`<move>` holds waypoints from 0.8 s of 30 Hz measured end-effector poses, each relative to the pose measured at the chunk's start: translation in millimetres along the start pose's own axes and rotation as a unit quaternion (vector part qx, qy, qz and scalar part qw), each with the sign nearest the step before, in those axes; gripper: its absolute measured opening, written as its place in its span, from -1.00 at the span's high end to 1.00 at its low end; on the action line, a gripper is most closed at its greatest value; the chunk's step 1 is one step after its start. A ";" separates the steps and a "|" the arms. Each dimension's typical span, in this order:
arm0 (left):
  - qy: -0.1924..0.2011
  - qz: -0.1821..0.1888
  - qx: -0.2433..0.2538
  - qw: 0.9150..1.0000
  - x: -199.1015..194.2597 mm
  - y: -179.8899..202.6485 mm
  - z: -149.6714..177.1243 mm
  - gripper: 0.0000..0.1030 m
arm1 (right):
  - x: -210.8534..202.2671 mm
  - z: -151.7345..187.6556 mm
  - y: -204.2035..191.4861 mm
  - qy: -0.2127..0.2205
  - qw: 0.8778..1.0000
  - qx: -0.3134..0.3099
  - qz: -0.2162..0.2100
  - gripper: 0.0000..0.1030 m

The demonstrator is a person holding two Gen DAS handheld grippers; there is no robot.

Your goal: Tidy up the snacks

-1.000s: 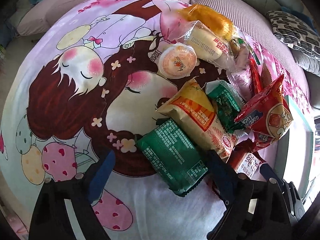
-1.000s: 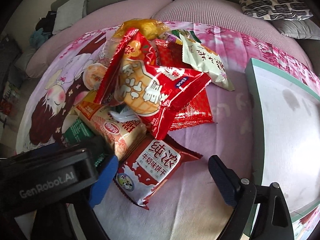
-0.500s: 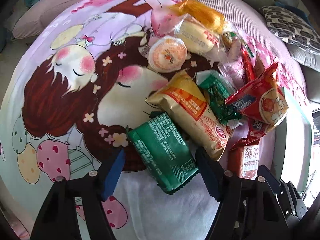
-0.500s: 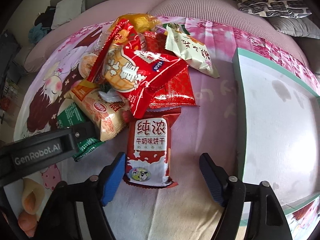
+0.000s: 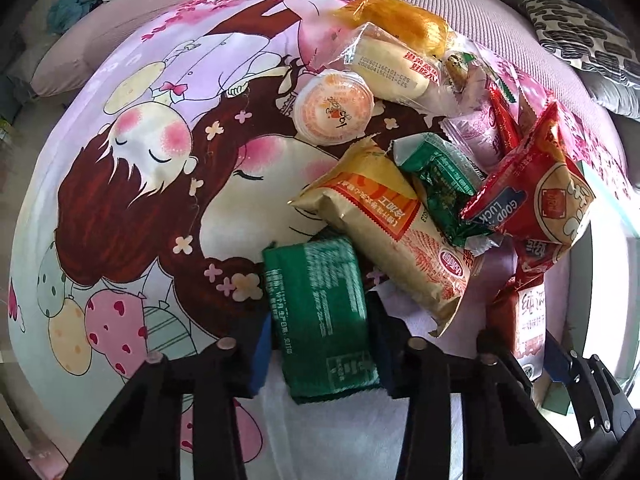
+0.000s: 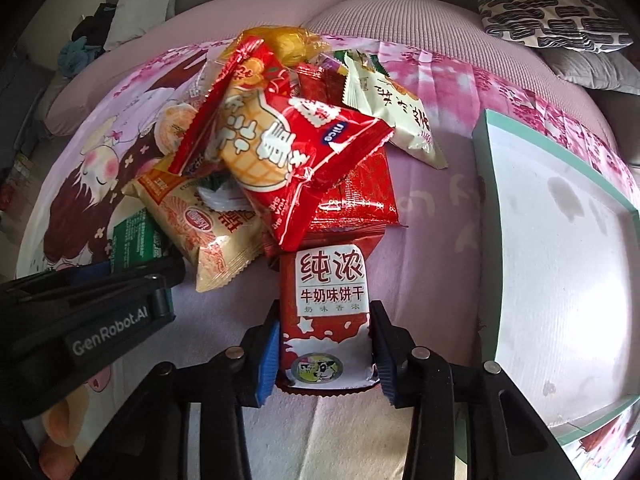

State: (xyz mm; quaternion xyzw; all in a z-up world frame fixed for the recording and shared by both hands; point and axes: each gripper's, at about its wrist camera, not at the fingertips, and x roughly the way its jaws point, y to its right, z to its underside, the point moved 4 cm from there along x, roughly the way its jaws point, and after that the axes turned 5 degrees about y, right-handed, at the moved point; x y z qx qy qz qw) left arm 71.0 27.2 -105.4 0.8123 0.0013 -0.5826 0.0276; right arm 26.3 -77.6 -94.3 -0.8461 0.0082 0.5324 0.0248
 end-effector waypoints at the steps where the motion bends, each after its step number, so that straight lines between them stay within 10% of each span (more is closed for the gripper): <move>1: 0.000 0.003 -0.002 1.000 -0.2 1.2 0.3 0.19 | -5.2 3.8 5.6 0.000 1.000 0.001 0.000 0.17; 24: 0.036 0.009 -0.006 0.999 -63.0 -18.3 31.5 0.19 | -58.2 11.1 53.4 0.024 0.997 0.064 -0.019 0.18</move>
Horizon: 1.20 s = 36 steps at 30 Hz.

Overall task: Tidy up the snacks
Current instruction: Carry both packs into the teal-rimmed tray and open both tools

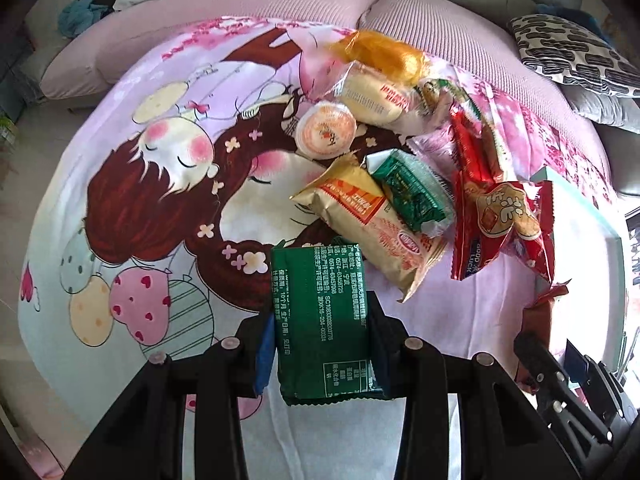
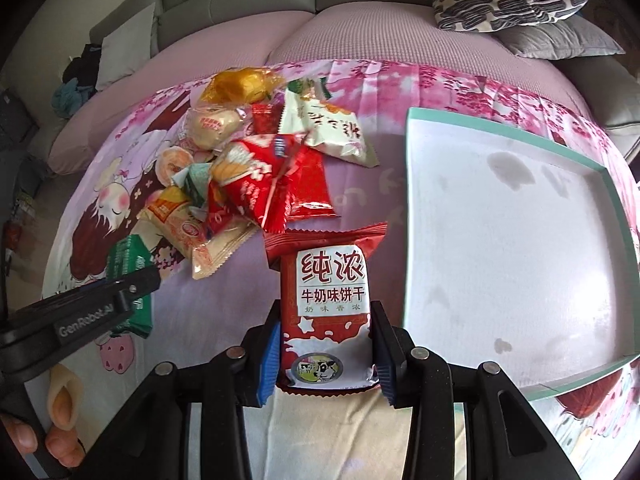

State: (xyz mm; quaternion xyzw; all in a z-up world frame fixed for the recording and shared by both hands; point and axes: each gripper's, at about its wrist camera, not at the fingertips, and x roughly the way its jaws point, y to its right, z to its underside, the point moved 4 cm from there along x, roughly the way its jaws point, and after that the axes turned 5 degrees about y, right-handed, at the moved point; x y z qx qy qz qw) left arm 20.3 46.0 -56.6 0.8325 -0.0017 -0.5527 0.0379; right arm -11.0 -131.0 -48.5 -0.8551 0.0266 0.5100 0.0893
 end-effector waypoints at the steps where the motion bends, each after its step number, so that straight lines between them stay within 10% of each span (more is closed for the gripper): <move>1: 0.005 -0.001 0.003 1.000 -4.6 1.0 -0.8 0.19 | -2.2 -0.1 3.3 0.003 1.000 0.005 -0.002 0.18; 17: 0.047 0.020 0.053 0.997 -35.0 52.8 -27.6 0.19 | -34.1 -18.9 31.4 0.046 0.998 0.047 -0.010 0.18; 36: 0.022 0.120 0.192 0.974 3.3 249.5 -59.8 0.19 | -24.9 -62.7 210.3 0.059 0.975 0.181 0.112 0.17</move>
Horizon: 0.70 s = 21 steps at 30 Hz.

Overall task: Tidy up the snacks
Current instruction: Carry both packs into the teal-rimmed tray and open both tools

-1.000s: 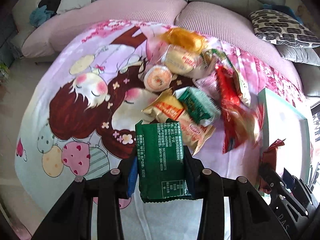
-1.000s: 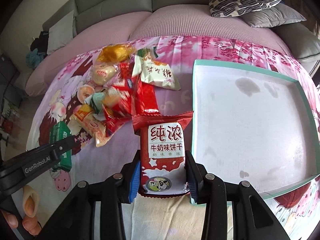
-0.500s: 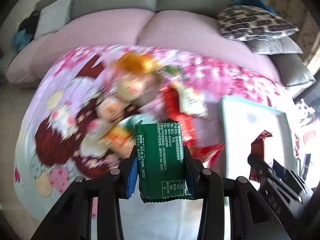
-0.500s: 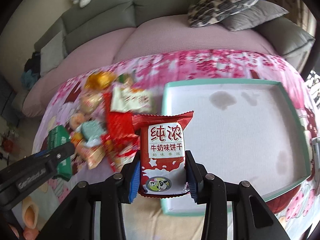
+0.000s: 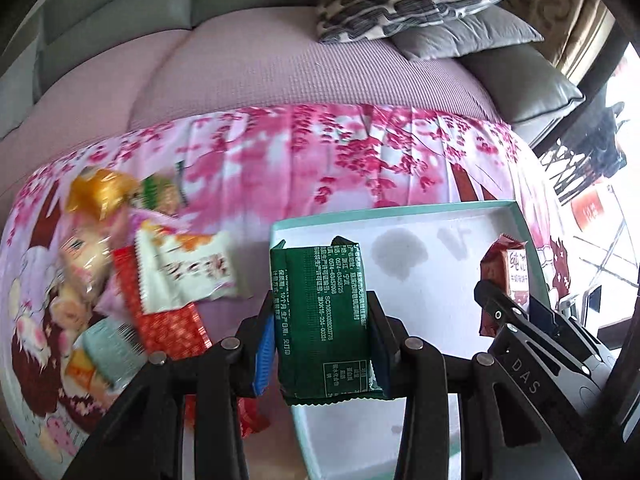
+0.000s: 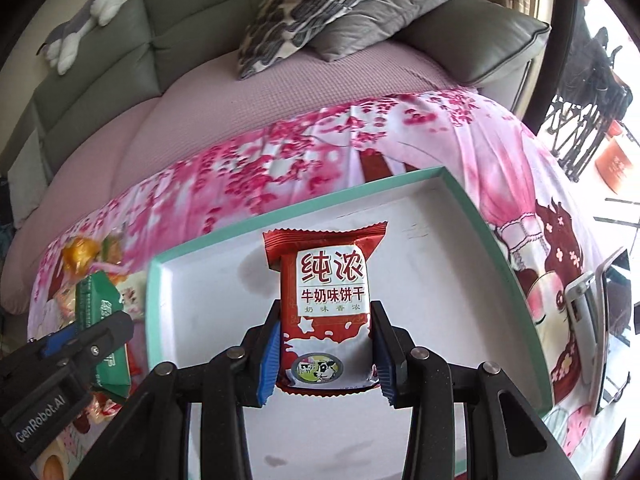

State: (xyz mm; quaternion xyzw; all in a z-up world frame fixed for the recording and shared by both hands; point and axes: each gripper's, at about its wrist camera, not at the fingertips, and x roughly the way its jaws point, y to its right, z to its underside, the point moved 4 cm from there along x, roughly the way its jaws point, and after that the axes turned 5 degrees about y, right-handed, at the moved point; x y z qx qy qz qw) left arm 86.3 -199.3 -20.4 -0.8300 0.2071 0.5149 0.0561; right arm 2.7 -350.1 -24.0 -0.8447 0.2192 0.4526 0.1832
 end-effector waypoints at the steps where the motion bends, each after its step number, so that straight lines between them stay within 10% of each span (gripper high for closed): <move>1: -0.005 0.003 0.003 1.000 8.1 6.1 -3.6 0.19 | 4.5 -3.4 5.5 0.000 1.000 0.002 0.004 0.17; 12: -0.020 0.013 0.026 0.999 53.6 37.0 -25.5 0.19 | 43.3 -23.9 36.6 -0.020 0.999 0.008 0.036 0.18; 16: -0.014 0.010 0.020 1.000 53.6 37.8 -30.3 -0.27 | 45.8 -30.2 40.4 -0.017 0.999 0.007 0.039 0.17; 21: -0.008 0.005 0.011 1.000 41.9 29.7 -29.3 -0.32 | 44.5 -30.6 43.3 -0.020 0.999 0.011 0.038 0.03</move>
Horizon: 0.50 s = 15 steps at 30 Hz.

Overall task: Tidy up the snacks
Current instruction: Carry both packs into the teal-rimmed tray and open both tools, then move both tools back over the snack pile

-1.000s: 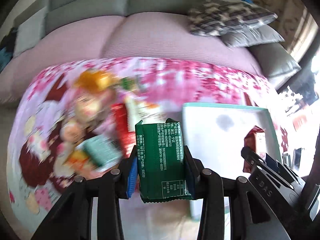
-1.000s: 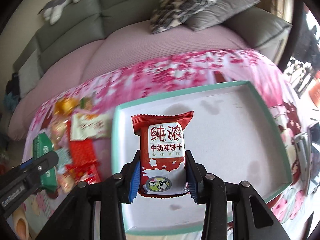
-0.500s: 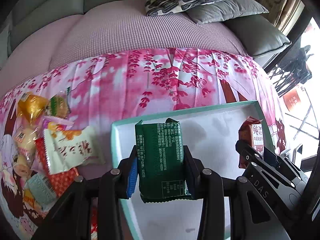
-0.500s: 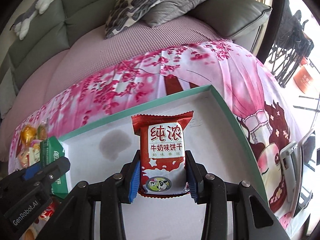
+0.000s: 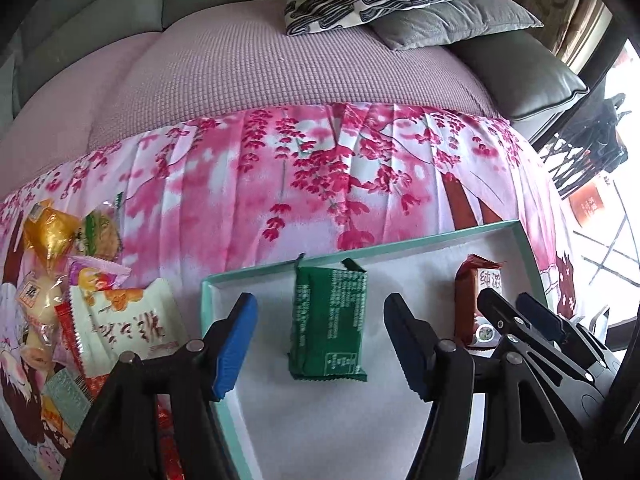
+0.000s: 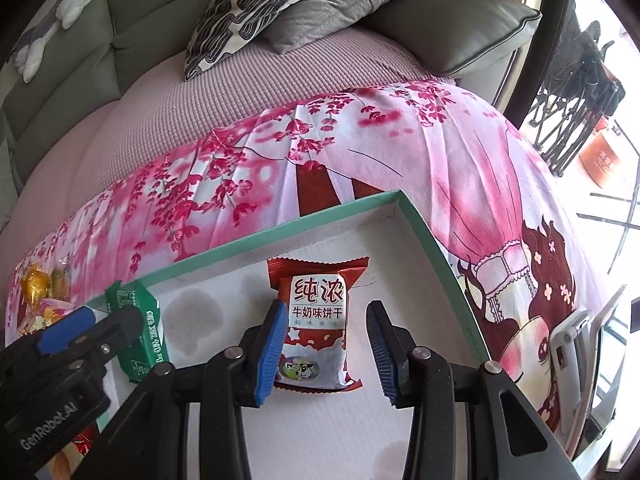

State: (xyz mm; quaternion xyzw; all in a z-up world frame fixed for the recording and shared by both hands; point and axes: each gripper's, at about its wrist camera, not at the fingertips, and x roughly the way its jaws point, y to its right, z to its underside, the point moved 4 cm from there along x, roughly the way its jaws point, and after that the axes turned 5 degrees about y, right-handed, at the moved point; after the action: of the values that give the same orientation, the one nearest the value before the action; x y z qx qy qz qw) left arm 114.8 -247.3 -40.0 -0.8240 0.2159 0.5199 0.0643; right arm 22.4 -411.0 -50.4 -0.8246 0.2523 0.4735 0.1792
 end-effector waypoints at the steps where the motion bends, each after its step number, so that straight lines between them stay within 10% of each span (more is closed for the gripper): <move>1: 0.000 -0.001 -0.004 1.000 -2.1 -2.9 1.4 -0.40 | -1.3 1.1 0.3 0.000 1.000 0.001 0.000 -0.06; 11: 0.044 -0.045 -0.044 0.997 -44.0 -47.0 25.6 -0.87 | -24.3 19.3 -10.4 0.021 1.000 -0.001 -0.023 -0.96; 15: 0.059 -0.076 -0.040 0.995 -60.6 -65.1 38.3 -0.88 | -35.7 27.2 -18.9 0.031 0.999 -0.006 -0.031 -1.00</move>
State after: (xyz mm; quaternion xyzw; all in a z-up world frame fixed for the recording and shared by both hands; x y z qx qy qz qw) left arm 88.4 -158.6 -11.3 -0.8691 0.1353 0.4722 0.0576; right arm -0.5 -372.4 -31.4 -0.8473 0.2290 0.4438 0.1807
